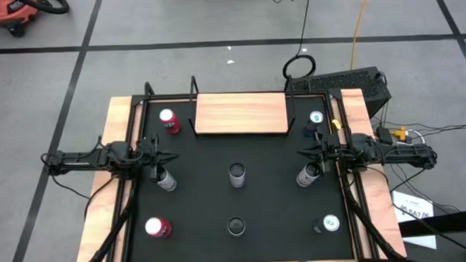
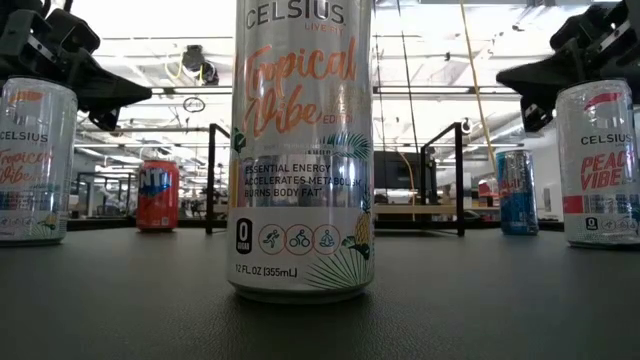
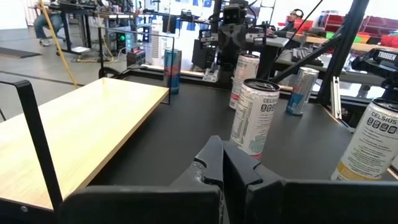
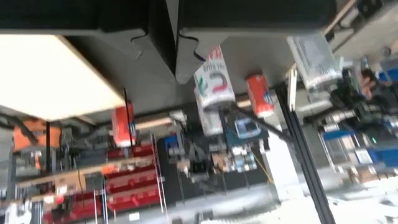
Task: Place canned beverage on shelf
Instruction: Put the middle right white soda can on the shelf
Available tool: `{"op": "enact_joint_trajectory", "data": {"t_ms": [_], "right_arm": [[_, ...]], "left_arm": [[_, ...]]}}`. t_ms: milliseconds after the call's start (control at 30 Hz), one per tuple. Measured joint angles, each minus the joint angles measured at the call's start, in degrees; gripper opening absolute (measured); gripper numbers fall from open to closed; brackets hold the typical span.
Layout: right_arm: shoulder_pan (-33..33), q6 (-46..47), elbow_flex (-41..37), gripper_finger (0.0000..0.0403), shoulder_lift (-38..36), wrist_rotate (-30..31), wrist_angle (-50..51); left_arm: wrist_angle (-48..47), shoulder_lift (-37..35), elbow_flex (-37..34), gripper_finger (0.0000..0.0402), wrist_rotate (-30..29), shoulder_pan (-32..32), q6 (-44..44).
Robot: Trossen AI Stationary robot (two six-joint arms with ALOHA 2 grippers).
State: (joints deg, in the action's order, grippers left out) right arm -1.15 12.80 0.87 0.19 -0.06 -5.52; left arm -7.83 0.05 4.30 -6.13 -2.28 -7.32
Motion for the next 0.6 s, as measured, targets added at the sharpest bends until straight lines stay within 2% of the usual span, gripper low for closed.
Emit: {"op": "enact_joint_trajectory", "data": {"t_ms": [133,233,333,467,533,600], "right_arm": [[0.00,-0.10,0.02,0.0000,0.00,0.45,-8.45],[0.01,-0.29,0.02,0.0000,0.00,6.43,-15.87],[0.00,3.68,0.65,0.0000,-0.04,14.42,-21.52],[0.00,14.51,2.60,0.0000,0.02,23.88,-20.02],[0.00,18.16,4.06,0.0000,0.02,26.12,-18.61],[0.00,20.36,5.28,0.0000,0.10,27.07,-16.23]], "left_arm": [[5.78,-0.01,-0.02,0.0000,-2.29,0.00,-2.65],[11.97,0.00,-0.02,0.0000,-6.69,0.00,-4.61],[16.52,0.00,-0.02,0.0000,-12.55,0.00,-9.28],[18.03,0.00,-0.02,0.0000,-20.08,0.00,-19.78],[18.01,0.00,-0.02,0.0000,-22.99,0.00,-25.12],[18.12,0.00,-0.02,0.0000,-23.52,0.00,-27.55]]}}
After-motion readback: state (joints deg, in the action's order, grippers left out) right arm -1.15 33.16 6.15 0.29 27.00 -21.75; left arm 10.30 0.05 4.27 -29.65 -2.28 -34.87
